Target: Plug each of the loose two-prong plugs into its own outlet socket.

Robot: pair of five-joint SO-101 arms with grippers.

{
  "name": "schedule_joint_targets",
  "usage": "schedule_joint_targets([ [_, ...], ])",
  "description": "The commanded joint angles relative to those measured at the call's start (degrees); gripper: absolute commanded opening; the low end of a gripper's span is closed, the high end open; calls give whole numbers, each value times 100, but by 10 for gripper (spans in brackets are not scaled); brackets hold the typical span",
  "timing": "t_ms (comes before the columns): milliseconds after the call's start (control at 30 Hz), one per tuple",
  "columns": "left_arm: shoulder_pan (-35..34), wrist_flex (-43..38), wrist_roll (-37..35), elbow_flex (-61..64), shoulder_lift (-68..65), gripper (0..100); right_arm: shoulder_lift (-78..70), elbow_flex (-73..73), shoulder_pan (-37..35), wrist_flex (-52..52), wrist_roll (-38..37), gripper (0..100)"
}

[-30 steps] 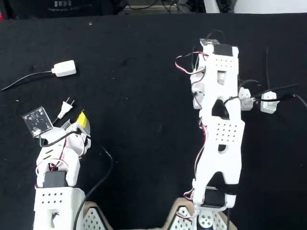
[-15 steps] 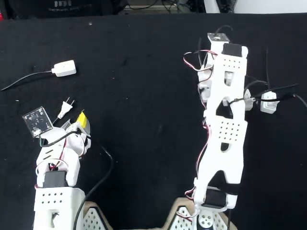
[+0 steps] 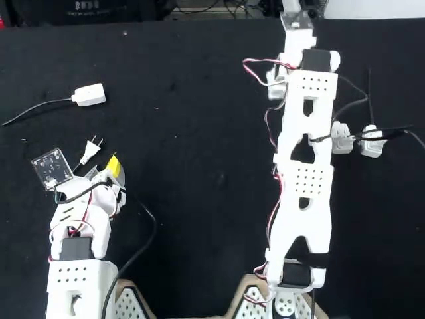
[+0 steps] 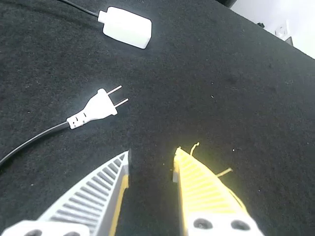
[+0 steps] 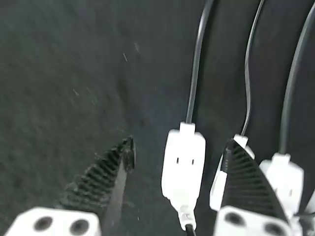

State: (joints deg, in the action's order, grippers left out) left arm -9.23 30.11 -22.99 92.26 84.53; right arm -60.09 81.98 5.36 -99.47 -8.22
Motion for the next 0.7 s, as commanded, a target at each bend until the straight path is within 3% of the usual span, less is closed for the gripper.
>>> schedule_joint_targets([
  [0, 48, -149, -9, -347, 79, 152, 145, 787, -202, -193, 0, 228],
  [200, 57, -158, -9, -365, 79, 152, 1182, -637, -378, -202, 299, 117],
  [467, 57, -158, -9, -356, 79, 152, 3626, -3881, -1108, -26, 431, 117],
  [667, 57, -158, 0, -356, 79, 152, 4945, -5710, -1644, 659, 431, 117],
])
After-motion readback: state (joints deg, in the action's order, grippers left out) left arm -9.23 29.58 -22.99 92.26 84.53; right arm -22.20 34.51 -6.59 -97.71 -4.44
